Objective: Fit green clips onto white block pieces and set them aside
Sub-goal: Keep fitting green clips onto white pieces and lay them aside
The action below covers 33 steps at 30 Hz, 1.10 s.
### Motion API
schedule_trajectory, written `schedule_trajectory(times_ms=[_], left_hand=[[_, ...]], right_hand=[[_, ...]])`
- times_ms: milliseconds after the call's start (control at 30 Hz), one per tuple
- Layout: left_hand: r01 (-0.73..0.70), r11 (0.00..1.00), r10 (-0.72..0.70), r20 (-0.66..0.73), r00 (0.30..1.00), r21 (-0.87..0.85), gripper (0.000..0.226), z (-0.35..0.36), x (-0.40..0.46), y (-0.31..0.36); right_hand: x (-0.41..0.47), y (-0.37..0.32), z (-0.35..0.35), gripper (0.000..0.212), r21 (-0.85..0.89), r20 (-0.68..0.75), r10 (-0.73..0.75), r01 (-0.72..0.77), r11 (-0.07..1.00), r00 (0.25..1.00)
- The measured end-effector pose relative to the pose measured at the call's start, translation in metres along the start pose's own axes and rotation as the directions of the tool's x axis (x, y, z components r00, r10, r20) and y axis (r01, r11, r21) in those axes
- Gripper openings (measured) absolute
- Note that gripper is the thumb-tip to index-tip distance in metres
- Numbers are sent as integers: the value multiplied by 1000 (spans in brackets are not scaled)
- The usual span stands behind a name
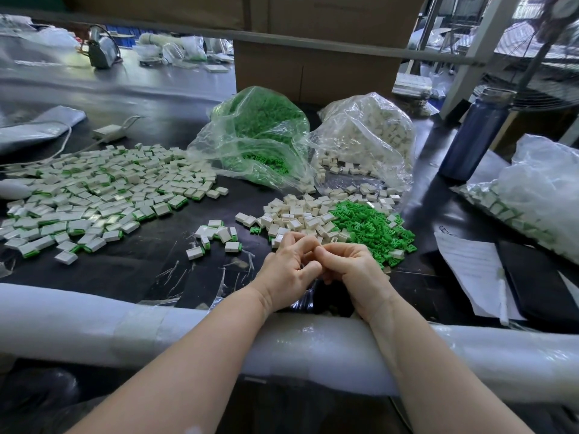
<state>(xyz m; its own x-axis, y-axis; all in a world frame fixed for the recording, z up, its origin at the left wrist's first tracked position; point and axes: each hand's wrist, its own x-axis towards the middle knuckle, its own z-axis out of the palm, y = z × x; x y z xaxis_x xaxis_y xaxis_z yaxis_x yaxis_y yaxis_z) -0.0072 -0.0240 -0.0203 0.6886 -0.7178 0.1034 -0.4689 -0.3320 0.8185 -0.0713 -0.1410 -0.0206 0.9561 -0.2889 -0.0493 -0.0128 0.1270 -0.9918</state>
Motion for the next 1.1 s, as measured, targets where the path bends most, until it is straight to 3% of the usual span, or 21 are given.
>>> schedule_trajectory(times_ms=[433, 600, 667, 800, 1100], left_hand=[[8, 1000, -8, 11, 1000, -2, 7, 0, -1, 2], [-10, 996, 6, -39, 999, -91, 9, -1, 0, -1], [-33, 992, 22, -88, 996, -124, 3, -1, 2, -4], [-40, 993, 23, -159, 987, -107, 11, 0, 4, -6], [-37, 997, 28, -132, 991, -61, 17, 1, 4, -8]], right_hand=[[2, 3, -2, 21, -29, -41, -2, 1, 1000, 999], [1, 3, 2, 27, 16, -2, -36, 36, 999, 999], [1, 1, 3, 31, -13, -35, -62, 61, 998, 997], [3, 2, 2, 15, -10, -156, -106, 105, 994, 982], [3, 1, 0, 8, -436, -190, -337, 228, 870, 922]])
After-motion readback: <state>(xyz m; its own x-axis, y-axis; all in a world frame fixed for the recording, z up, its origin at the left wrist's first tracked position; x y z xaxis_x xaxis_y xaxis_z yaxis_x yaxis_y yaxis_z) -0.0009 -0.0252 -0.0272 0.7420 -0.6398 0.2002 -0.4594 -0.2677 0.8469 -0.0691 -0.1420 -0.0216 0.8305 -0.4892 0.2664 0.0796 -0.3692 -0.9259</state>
